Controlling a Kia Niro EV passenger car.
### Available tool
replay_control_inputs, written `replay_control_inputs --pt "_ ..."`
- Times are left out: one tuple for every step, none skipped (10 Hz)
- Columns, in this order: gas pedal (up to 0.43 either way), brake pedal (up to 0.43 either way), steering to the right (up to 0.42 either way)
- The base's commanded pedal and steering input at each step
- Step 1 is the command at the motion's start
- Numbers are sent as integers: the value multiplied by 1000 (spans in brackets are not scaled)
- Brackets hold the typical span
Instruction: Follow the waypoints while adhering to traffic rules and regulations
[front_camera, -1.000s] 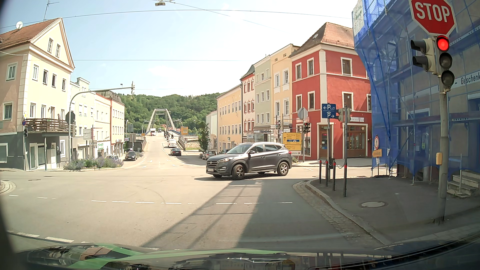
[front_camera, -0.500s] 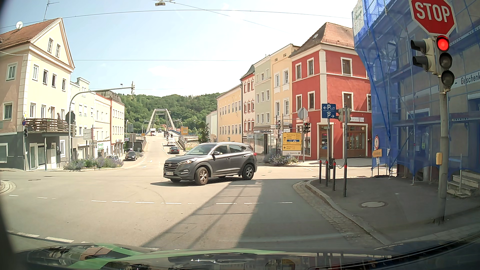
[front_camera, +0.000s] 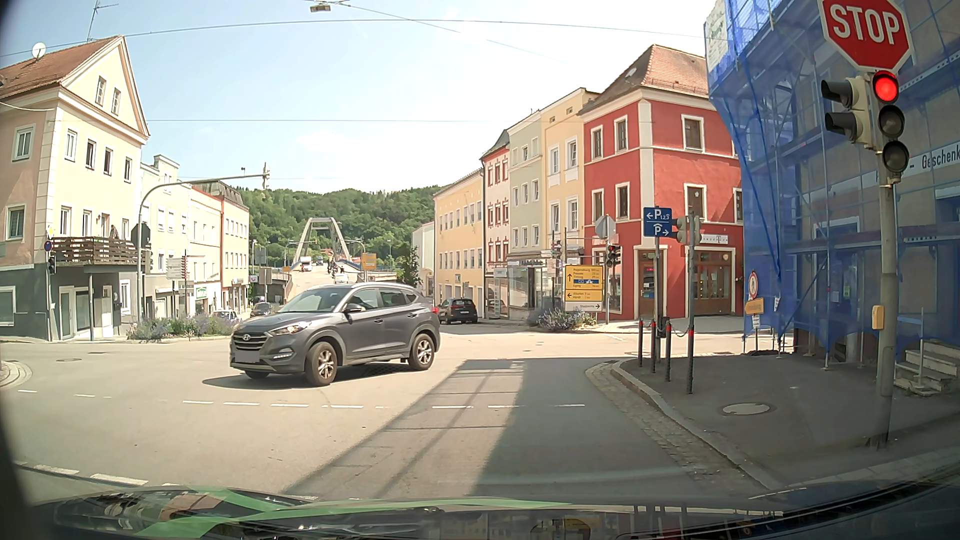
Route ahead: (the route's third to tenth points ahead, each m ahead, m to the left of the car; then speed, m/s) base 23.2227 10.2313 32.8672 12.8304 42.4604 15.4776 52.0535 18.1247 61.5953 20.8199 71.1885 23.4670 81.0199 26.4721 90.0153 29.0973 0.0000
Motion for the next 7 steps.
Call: replay_control_inputs --pt "0 329 21" --pt "0 329 21" --pt "0 329 20" --pt "0 329 20" --pt "0 329 21" --pt "0 329 20" --pt "0 329 20"
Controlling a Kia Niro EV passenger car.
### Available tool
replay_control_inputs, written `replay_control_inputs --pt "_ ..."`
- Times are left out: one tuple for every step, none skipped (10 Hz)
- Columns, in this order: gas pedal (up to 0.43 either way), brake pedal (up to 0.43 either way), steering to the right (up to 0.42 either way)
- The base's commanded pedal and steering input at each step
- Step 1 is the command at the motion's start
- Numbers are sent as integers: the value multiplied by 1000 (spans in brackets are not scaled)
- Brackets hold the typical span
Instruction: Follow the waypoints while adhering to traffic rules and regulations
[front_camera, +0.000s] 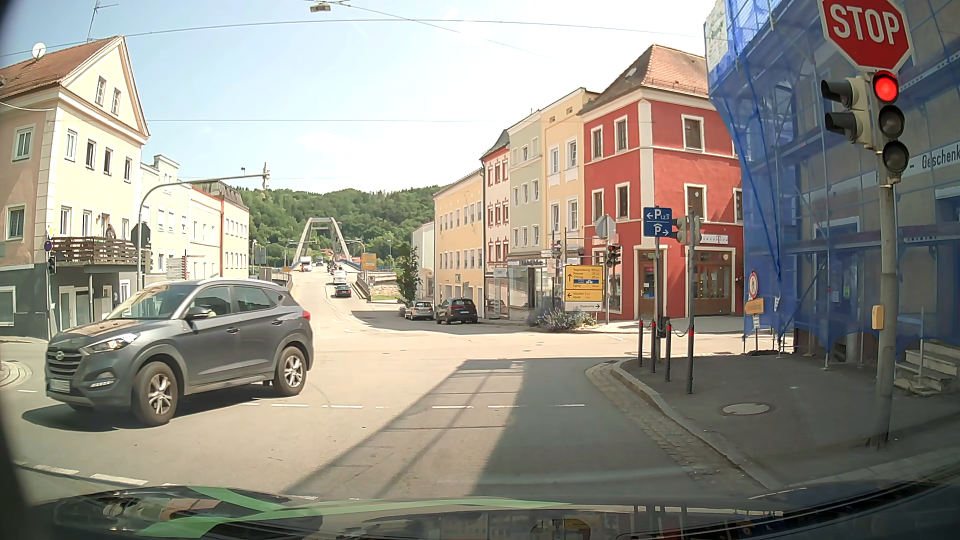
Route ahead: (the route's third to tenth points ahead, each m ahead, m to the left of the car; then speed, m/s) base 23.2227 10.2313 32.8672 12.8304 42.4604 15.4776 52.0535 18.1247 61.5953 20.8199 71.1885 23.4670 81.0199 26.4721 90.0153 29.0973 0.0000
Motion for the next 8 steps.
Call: replay_control_inputs --pt "0 329 21" --pt "0 329 21" --pt "0 329 21" --pt "0 329 21" --pt "0 329 21" --pt "0 329 20" --pt "0 329 21" --pt "0 329 20"
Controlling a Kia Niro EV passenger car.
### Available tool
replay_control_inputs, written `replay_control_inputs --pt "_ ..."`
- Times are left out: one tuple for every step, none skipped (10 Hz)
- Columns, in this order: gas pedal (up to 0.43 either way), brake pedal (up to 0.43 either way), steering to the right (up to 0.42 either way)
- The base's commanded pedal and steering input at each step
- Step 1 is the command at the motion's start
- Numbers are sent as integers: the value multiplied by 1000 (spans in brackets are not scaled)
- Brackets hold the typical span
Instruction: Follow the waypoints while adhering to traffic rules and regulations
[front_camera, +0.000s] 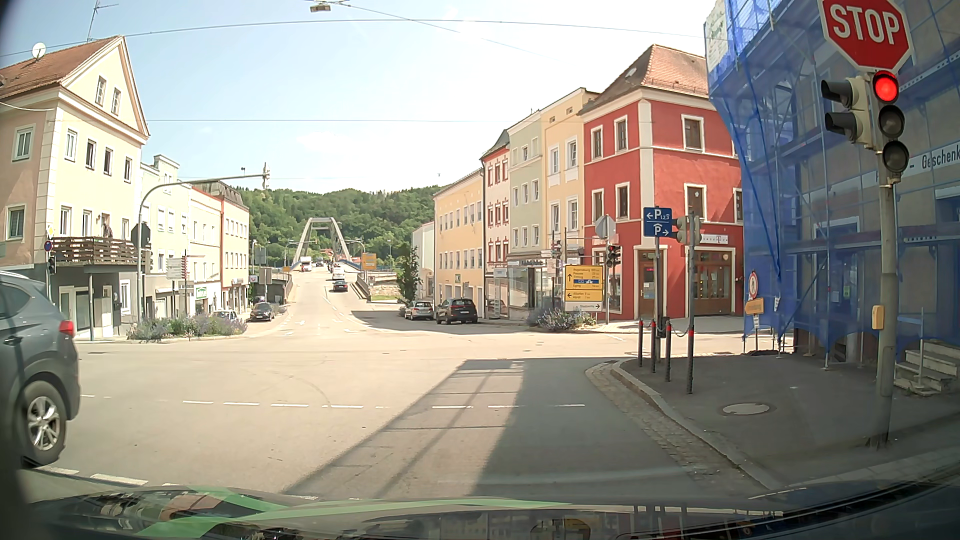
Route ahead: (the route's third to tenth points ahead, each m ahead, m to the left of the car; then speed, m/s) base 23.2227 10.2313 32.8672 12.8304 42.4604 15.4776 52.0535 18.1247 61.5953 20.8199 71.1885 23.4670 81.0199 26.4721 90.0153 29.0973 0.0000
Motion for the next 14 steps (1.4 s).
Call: replay_control_inputs --pt "0 329 21" --pt "0 329 20" --pt "0 329 21" --pt "0 329 20" --pt "0 329 20" --pt "0 329 20" --pt "0 329 20" --pt "0 329 21" --pt "0 329 21" --pt "0 329 21" --pt "0 329 21" --pt "0 329 21" --pt "0 329 21" --pt "0 329 21"
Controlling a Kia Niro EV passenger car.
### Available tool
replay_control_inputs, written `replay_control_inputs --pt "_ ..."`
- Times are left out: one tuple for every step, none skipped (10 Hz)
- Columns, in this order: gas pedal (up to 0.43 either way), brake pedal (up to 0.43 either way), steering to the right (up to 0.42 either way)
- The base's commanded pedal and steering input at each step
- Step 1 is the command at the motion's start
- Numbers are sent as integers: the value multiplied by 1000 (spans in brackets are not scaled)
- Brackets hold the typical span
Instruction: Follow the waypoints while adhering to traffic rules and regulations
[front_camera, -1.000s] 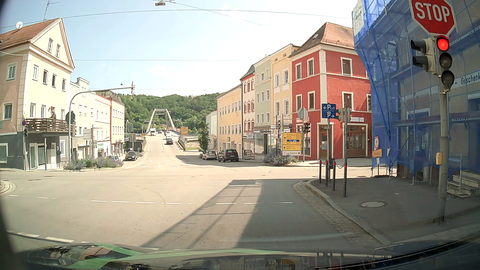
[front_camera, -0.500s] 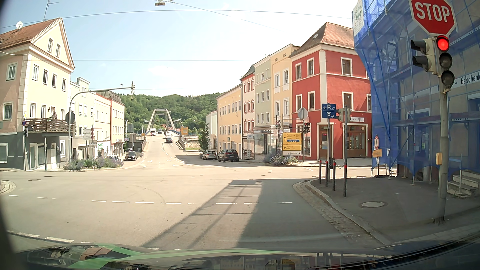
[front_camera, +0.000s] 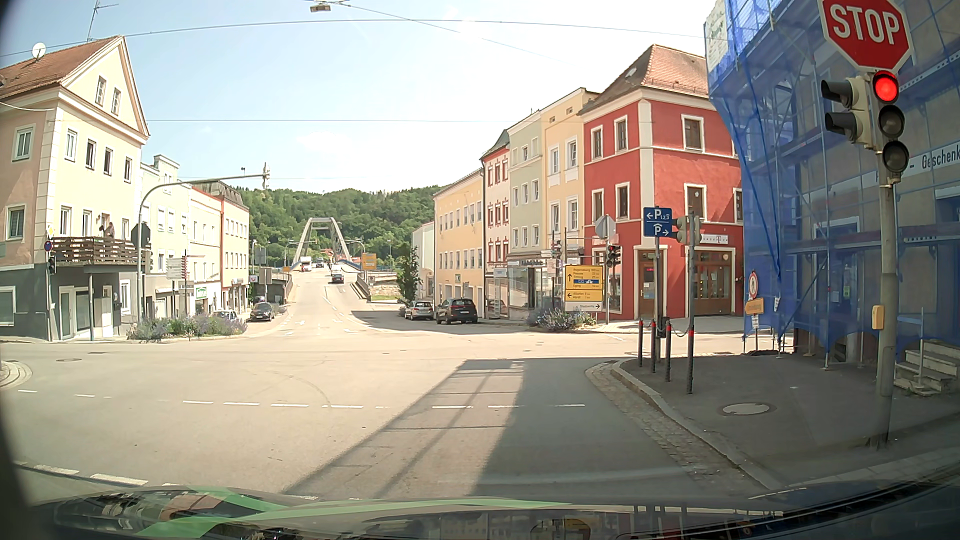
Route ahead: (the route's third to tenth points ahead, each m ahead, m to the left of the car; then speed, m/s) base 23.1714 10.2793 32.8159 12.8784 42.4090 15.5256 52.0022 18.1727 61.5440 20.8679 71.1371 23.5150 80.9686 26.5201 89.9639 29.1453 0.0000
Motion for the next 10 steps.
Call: replay_control_inputs --pt "0 329 20" --pt "0 329 21" --pt "0 323 20" --pt "0 293 21" --pt "0 268 20" --pt "0 238 21" --pt "0 213 21" --pt "0 189 20" --pt "0 177 21" --pt "0 146 20"
